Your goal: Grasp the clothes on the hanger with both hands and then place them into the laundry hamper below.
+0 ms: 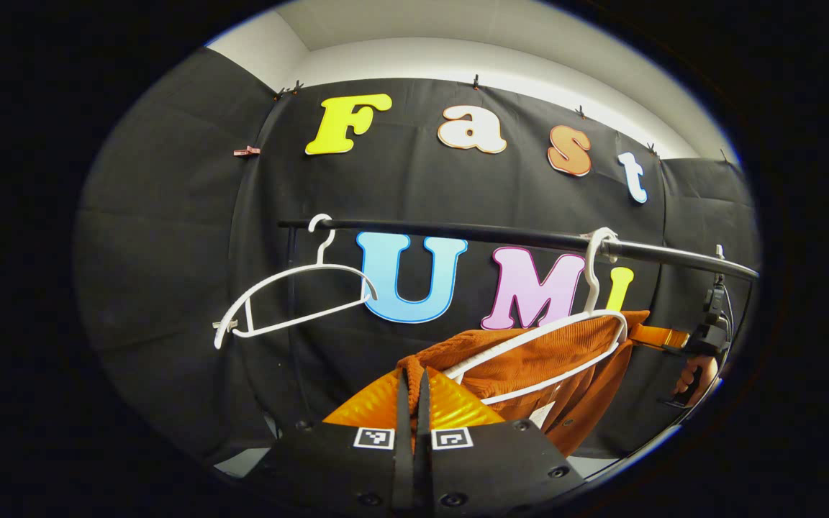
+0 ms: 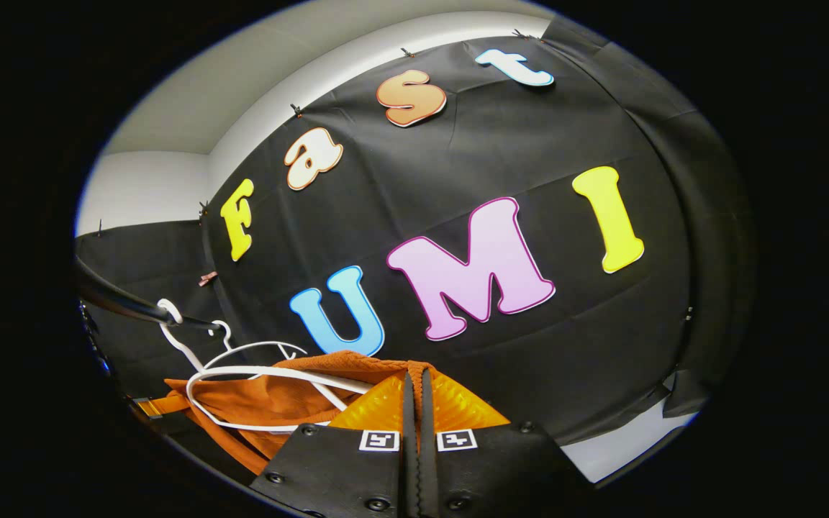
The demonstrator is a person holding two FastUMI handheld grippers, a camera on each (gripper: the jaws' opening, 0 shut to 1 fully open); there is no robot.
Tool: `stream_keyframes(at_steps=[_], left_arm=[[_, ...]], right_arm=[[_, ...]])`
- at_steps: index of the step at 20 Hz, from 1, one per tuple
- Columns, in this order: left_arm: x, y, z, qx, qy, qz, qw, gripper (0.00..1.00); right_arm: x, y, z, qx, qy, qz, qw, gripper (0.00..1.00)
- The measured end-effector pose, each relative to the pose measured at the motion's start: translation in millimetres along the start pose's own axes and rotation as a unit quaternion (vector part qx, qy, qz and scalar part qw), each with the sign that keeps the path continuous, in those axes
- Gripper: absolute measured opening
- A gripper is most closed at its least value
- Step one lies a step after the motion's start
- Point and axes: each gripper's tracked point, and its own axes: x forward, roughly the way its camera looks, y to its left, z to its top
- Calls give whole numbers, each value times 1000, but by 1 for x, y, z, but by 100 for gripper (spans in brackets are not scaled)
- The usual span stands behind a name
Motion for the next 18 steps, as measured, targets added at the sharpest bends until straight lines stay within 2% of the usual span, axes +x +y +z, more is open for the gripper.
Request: stream_keyframes(at_steps=[3, 6, 8, 9, 10, 13, 15, 18], left_arm=[[2, 8, -12, -1, 12, 10, 1000, 5], [0, 19, -38, -4, 36, 24, 999, 5], [-4, 27, -58, -11, 53, 33, 998, 5], [-5, 30, -67, -16, 62, 39, 997, 5], [-7, 32, -76, -21, 70, 42, 996, 7], [-14, 34, -100, -34, 92, 48, 994, 5], [-20, 26, -112, -36, 98, 42, 994, 5], [-23, 5, -121, -35, 110, 24, 993, 4]], right_arm=[[5, -17, -19, -1, 18, -23, 1000, 4], [1, -17, -55, 21, 54, -17, 998, 5], [-7, -7, -73, 50, 70, -4, 996, 7], [-11, -1, -82, 63, 78, 4, 995, 5], [-16, 7, -91, 75, 86, 15, 993, 5], [-30, 23, -112, 95, 107, 44, 989, 5], [-40, 35, -128, 102, 126, 58, 985, 7], [-55, 53, -148, 107, 154, 80, 979, 5]])
